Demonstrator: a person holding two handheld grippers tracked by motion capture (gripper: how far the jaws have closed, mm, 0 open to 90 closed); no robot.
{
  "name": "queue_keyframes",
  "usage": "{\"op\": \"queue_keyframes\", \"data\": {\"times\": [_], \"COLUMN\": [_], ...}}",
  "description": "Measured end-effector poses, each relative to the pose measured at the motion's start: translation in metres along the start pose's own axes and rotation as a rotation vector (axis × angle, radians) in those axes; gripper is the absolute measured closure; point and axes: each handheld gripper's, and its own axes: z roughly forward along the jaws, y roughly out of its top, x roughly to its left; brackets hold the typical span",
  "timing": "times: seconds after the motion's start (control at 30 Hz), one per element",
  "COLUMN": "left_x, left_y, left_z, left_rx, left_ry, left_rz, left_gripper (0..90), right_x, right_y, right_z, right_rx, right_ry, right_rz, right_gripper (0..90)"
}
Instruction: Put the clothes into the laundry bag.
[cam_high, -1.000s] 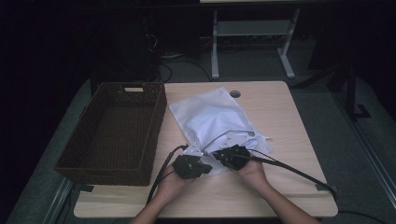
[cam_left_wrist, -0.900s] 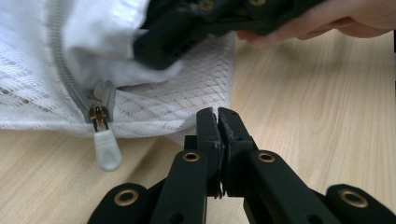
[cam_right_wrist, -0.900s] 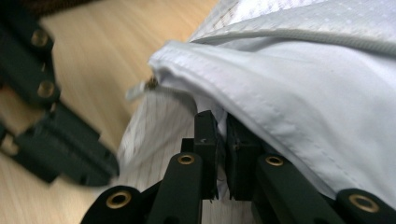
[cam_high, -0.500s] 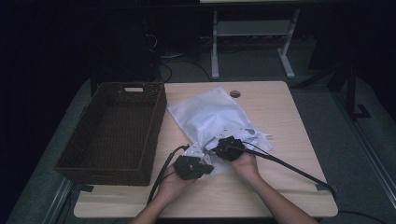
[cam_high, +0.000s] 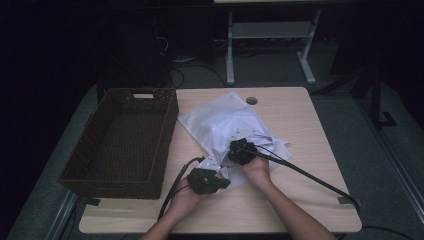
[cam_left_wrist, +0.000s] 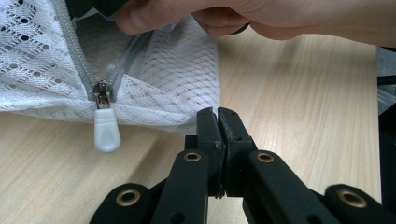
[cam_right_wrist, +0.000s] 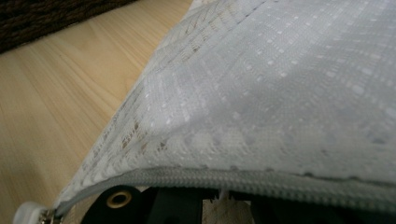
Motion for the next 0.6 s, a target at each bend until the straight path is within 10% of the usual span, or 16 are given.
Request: {"op": "queue_keyframes", "data": {"times": [0.3, 0.6], "left_x": [0.001, 0.006], "left_y": [-0.001, -0.003], "left_z": [0.0, -0.004], "left_rx": [0.017, 0.018], "left_ry": [0.01, 0.026], "left_rz": [0.005, -0.005], "left_gripper": [88.5, 88.5], "right_x": [0.0, -0.011], "right_y": [-0.006, -0.012], "right_z": [-0.01, -0.059], "right_rx": [-0.004, -0.008], "right_ry": [0.055, 0.153], "right_rz": [-0.036, -0.046], "right_gripper": [74.3, 54.7]}}
